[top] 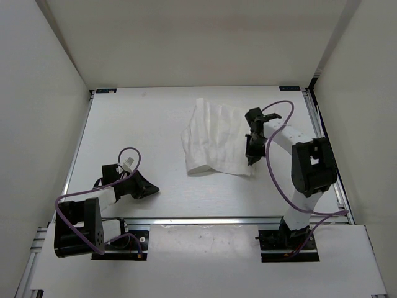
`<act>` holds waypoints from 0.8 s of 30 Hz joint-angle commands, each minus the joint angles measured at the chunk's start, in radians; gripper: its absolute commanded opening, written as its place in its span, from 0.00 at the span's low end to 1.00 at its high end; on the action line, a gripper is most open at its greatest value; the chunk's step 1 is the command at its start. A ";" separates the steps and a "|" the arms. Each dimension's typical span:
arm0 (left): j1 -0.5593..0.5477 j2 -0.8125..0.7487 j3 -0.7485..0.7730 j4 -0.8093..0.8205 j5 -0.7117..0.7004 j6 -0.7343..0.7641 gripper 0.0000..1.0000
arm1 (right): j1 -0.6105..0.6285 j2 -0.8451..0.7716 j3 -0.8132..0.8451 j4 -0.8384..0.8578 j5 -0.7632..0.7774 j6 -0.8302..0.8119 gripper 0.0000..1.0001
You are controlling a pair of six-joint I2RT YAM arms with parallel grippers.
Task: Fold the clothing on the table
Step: Flatten the skirt out
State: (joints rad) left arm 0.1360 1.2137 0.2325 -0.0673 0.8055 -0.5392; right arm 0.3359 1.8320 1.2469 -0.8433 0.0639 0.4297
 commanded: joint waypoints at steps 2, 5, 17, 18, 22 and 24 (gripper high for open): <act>0.007 -0.005 -0.005 0.018 0.018 0.012 0.24 | -0.060 -0.145 0.219 -0.031 -0.047 -0.026 0.00; 0.001 -0.002 -0.001 0.023 0.026 0.008 0.24 | -0.104 -0.177 0.285 -0.043 -0.088 -0.031 0.00; -0.029 0.009 0.030 0.131 0.095 -0.060 0.29 | -0.146 -0.191 0.120 -0.008 -0.197 -0.020 0.00; -0.054 0.009 0.047 0.182 0.096 -0.103 0.29 | -0.124 -0.180 0.121 -0.005 -0.205 -0.020 0.00; -0.197 0.073 0.132 0.274 0.029 -0.197 0.26 | -0.058 -0.128 0.163 -0.013 -0.272 -0.034 0.00; -0.260 0.110 0.171 0.310 -0.011 -0.218 0.33 | -0.034 -0.100 0.178 -0.001 -0.349 -0.028 0.00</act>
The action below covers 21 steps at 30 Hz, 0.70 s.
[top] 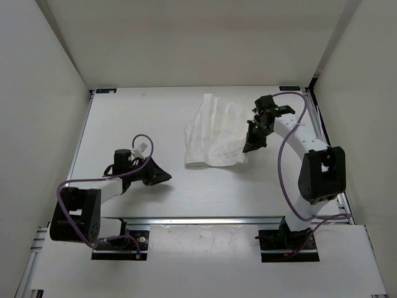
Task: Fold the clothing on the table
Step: Flatten the skirt out
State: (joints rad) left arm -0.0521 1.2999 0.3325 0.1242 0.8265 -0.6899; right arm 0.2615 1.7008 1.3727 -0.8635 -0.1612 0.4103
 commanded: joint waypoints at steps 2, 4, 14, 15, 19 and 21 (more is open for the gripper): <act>-0.133 0.045 0.088 0.159 -0.078 -0.095 0.35 | 0.065 0.054 0.057 0.043 -0.179 0.010 0.00; -0.156 0.061 0.106 0.160 -0.130 -0.094 0.26 | 0.088 0.072 0.069 0.064 -0.204 0.030 0.00; -0.204 0.185 0.115 0.281 -0.433 -0.189 0.00 | 0.139 0.062 0.075 0.095 -0.227 0.076 0.00; -0.209 0.206 0.123 0.293 -0.463 -0.198 0.00 | 0.139 0.059 0.066 0.096 -0.231 0.082 0.00; -0.209 0.266 0.135 0.423 -0.530 -0.281 0.00 | 0.166 0.053 0.028 0.106 -0.239 0.105 0.00; -0.200 0.311 0.140 0.488 -0.575 -0.326 0.00 | 0.173 0.054 -0.015 0.110 -0.262 0.120 0.00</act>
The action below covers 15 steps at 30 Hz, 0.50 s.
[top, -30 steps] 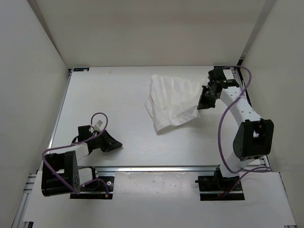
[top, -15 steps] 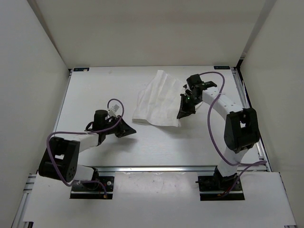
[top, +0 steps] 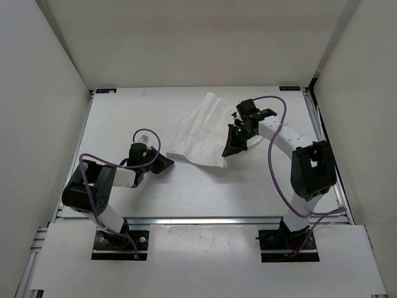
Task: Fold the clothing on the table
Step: Flatten the skirt out
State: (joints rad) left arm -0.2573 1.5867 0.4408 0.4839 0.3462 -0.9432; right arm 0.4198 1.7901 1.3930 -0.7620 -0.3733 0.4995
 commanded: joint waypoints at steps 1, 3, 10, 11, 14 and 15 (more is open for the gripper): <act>0.001 0.028 0.030 0.162 -0.098 -0.094 0.00 | 0.017 -0.043 -0.052 0.015 -0.059 0.039 0.00; 0.003 0.050 0.023 0.226 -0.116 -0.138 0.00 | 0.036 -0.040 -0.060 0.007 -0.059 0.043 0.00; -0.013 0.128 -0.002 0.424 -0.229 -0.201 0.00 | 0.057 -0.012 -0.061 -0.026 -0.065 0.034 0.00; -0.016 0.136 -0.001 0.432 -0.239 -0.192 0.00 | 0.054 -0.012 -0.060 -0.034 -0.085 0.034 0.00; -0.036 0.154 0.024 0.392 -0.309 -0.122 0.00 | 0.027 -0.027 -0.077 -0.046 -0.113 0.034 0.01; -0.039 0.159 0.024 0.374 -0.332 -0.091 0.00 | 0.008 -0.041 -0.092 -0.046 -0.122 0.036 0.00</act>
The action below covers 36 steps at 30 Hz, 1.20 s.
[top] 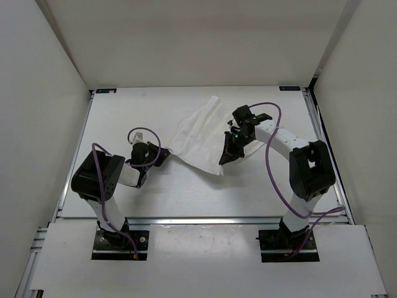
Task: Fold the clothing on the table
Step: Flatten the skirt out
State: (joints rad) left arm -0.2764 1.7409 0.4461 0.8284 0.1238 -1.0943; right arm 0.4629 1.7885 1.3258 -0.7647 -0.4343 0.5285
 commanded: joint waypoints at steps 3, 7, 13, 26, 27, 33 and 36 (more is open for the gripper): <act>-0.029 0.017 0.040 -0.076 -0.160 0.135 0.00 | -0.075 -0.084 -0.051 -0.048 -0.081 0.014 0.00; -0.058 0.032 0.155 -0.230 -0.213 0.278 0.00 | -0.133 -0.138 -0.120 -0.056 -0.127 0.004 0.00; -0.070 0.063 0.370 -0.496 -0.237 0.411 0.00 | -0.213 -0.175 -0.192 -0.133 -0.176 -0.051 0.00; -0.150 0.010 0.576 -0.808 -0.348 0.587 0.00 | -0.296 -0.192 -0.266 -0.191 -0.158 -0.142 0.00; -0.146 0.000 0.565 -0.811 -0.323 0.588 0.00 | -0.282 -0.187 -0.261 -0.205 -0.134 -0.145 0.00; -0.101 -0.125 0.482 -0.865 -0.170 0.582 0.10 | -0.230 -0.208 -0.229 -0.301 0.202 -0.125 0.02; -0.118 -0.155 0.431 -0.862 -0.167 0.628 0.23 | -0.224 -0.228 -0.246 -0.311 0.314 -0.090 0.00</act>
State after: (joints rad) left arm -0.3775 1.6550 0.9073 -0.0124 -0.1070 -0.5045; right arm 0.2321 1.6146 1.0729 -1.0111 -0.2993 0.4160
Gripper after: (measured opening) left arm 0.186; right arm 0.011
